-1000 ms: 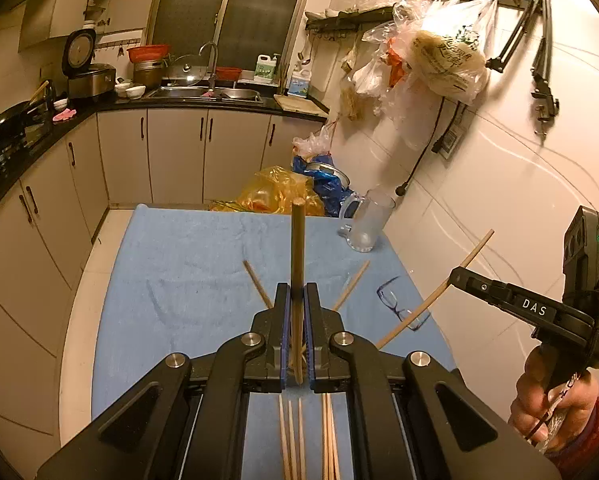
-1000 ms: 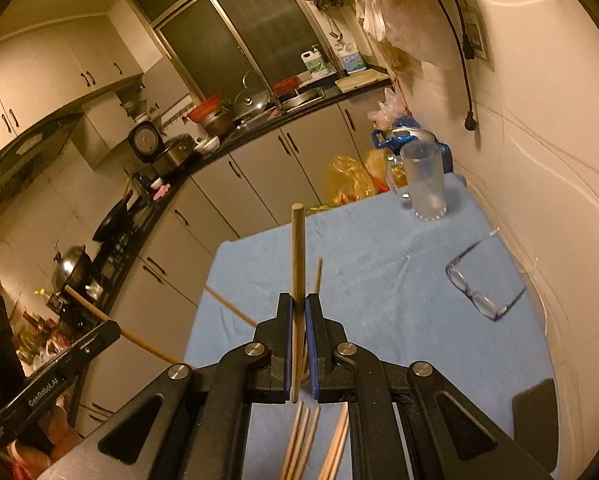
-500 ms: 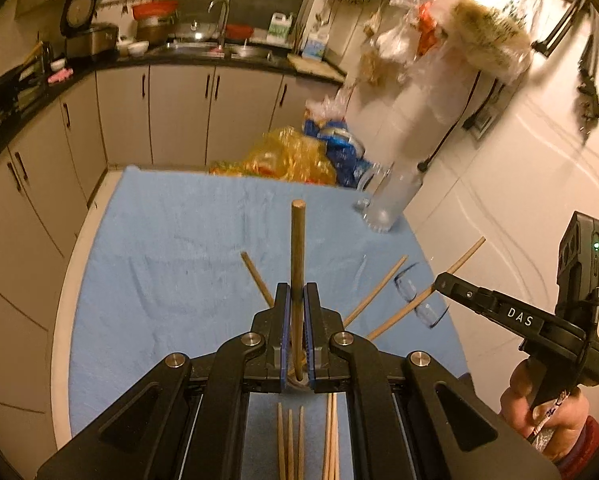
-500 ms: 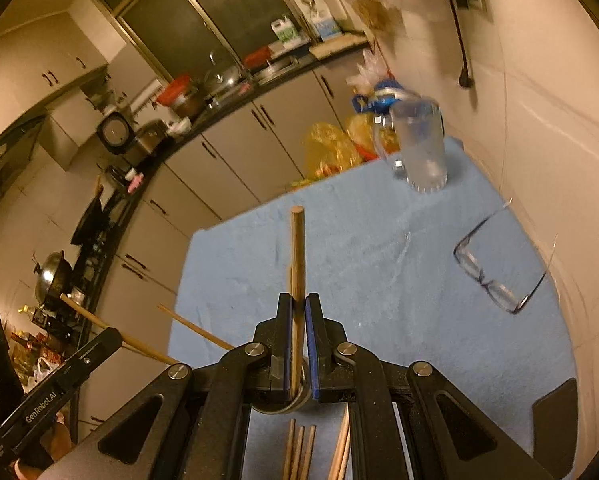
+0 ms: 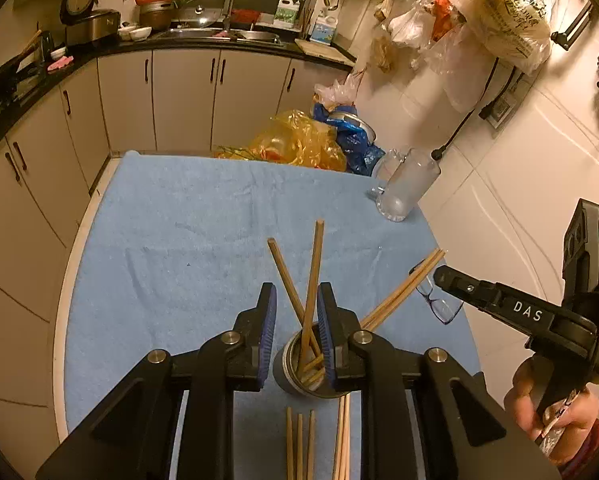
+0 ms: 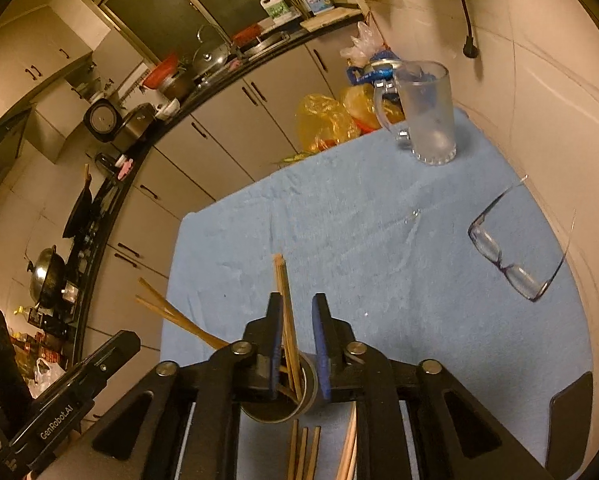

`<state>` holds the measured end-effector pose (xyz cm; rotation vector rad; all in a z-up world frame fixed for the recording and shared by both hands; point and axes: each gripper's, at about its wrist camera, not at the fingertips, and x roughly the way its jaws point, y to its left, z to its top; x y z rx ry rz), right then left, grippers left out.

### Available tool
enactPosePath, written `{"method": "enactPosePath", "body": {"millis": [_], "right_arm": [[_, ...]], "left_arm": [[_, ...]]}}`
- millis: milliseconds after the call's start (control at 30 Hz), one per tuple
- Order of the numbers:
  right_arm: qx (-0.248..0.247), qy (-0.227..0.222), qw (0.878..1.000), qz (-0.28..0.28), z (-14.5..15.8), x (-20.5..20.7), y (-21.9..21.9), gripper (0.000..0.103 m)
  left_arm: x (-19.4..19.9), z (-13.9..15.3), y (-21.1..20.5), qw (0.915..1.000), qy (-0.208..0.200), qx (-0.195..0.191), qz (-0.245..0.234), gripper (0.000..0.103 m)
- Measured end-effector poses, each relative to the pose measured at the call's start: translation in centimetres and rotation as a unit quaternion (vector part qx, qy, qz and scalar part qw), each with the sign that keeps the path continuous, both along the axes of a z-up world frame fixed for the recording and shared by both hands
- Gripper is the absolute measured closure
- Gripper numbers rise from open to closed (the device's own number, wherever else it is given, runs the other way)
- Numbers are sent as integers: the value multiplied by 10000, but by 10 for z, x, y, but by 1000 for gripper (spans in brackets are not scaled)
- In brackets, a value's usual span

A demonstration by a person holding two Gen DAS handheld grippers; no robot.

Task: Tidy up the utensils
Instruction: 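Open the left tool into the cup while the right tool releases its chopstick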

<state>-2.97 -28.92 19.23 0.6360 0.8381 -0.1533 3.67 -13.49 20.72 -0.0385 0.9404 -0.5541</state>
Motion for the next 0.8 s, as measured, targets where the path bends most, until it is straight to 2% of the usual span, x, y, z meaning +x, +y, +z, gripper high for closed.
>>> {"method": "enactPosePath", "body": {"millis": [367, 600, 800], "right_arm": [[107, -76, 9998, -181, 8, -23, -8, 86], [184, 81, 9994, -291, -5, -40, -10, 86], [287, 285, 9987, -295, -27, -57, -9, 86]], "left_arm": [[-14, 11, 16, 9999, -96, -96, 32, 84], [-26, 4, 25, 9999, -9, -100, 46, 84], [-47, -14, 33, 9998, 172, -83, -3, 84]]}}
